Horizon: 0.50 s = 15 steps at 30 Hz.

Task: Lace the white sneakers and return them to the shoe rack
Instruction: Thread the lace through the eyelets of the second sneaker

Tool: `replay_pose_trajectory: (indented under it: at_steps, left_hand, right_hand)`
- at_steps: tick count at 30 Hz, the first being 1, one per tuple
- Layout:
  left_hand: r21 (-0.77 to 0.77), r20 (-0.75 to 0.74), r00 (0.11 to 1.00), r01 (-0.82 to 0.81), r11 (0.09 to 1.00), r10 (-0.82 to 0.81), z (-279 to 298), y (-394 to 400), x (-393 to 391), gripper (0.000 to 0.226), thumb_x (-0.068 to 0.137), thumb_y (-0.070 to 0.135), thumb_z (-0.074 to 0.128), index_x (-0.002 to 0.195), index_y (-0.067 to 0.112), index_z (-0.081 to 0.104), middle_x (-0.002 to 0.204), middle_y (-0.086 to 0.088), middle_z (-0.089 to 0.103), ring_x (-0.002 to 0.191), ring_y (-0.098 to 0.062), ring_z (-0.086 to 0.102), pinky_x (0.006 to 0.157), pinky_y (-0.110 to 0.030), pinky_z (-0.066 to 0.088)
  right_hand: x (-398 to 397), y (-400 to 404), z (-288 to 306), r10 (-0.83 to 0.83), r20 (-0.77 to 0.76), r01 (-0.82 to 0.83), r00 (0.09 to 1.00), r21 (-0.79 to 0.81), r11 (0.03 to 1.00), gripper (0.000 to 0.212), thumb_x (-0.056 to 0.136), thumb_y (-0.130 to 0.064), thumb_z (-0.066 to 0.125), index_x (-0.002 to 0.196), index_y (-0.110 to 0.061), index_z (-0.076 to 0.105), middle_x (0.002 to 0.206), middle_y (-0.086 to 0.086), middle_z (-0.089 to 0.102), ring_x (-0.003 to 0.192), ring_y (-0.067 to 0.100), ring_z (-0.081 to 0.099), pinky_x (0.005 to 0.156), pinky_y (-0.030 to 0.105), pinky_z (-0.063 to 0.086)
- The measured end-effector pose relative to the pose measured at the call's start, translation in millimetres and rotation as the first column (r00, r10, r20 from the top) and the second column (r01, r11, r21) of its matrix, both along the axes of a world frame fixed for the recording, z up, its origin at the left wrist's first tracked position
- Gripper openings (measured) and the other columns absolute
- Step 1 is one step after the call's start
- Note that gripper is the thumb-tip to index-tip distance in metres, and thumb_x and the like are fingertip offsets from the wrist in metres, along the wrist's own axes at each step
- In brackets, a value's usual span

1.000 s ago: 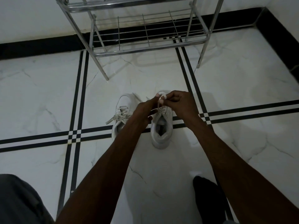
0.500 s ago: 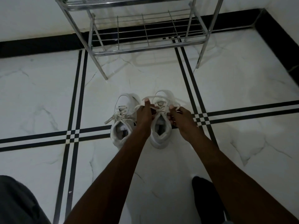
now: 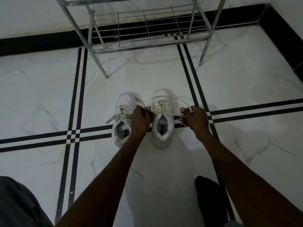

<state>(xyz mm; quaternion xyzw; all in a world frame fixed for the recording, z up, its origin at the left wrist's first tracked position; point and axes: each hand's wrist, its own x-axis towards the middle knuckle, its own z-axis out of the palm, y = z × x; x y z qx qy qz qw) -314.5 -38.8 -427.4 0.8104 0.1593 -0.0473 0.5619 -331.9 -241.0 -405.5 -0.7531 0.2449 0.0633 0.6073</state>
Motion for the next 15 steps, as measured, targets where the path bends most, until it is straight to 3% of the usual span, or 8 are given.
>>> replay_pose_trajectory:
  at_steps: [3,5,8,11,15]
  left_hand:
    - [-0.084,-0.012,0.999,0.03,0.996,-0.031,-2,1,-2,0.05,0.098,0.049,0.057,0.095,0.0,0.064,0.086,-0.007,0.078,0.081,-0.024,0.077,0.078,-0.052,0.064]
    - [-0.137,-0.031,0.999,0.037,0.99,-0.042,1,-2,-3,0.045,0.098,0.048,0.06,0.092,0.003,0.067,0.088,-0.008,0.076,0.088,-0.03,0.075,0.083,-0.054,0.062]
    - [-0.193,-0.049,0.999,0.003,0.981,-0.013,1,-7,-3,0.036,0.093,0.046,0.069,0.086,0.01,0.07,0.091,-0.011,0.076,0.095,-0.034,0.073,0.088,-0.057,0.06]
    - [-0.272,-0.11,0.994,-0.049,0.961,0.019,2,-9,-1,0.032,0.086,0.046,0.077,0.084,0.015,0.074,0.093,-0.012,0.077,0.099,-0.035,0.073,0.091,-0.056,0.06]
    - [-0.334,-0.161,0.987,-0.082,0.939,0.029,11,-13,4,0.044,0.081,0.044,0.083,0.093,0.002,0.075,0.092,-0.015,0.077,0.088,-0.028,0.075,0.086,-0.048,0.062]
  right_hand:
    - [2,-2,0,-0.037,-0.119,0.07,0.992,0.282,0.957,0.028,0.097,-0.029,0.063,0.098,-0.001,0.063,0.072,0.012,0.068,0.056,0.016,0.062,0.051,0.024,0.052]
    - [5,1,4,0.021,-0.159,0.063,0.987,0.504,0.861,0.032,0.094,-0.034,0.066,0.098,-0.002,0.065,0.077,0.011,0.07,0.065,0.016,0.067,0.061,0.025,0.058]
    - [8,7,8,0.076,-0.08,-0.005,0.994,0.654,0.756,0.016,0.093,-0.018,0.069,0.098,-0.004,0.068,0.086,0.009,0.073,0.082,0.016,0.071,0.079,0.026,0.061]
    - [7,13,5,0.109,0.017,-0.098,0.994,0.587,0.804,0.015,0.092,-0.003,0.067,0.106,-0.001,0.07,0.096,0.01,0.074,0.091,0.017,0.072,0.087,0.025,0.06]
    - [4,18,1,0.092,0.068,-0.106,0.993,0.242,0.965,0.018,0.093,-0.007,0.067,0.108,0.0,0.073,0.087,0.01,0.076,0.074,0.014,0.071,0.07,0.024,0.06]
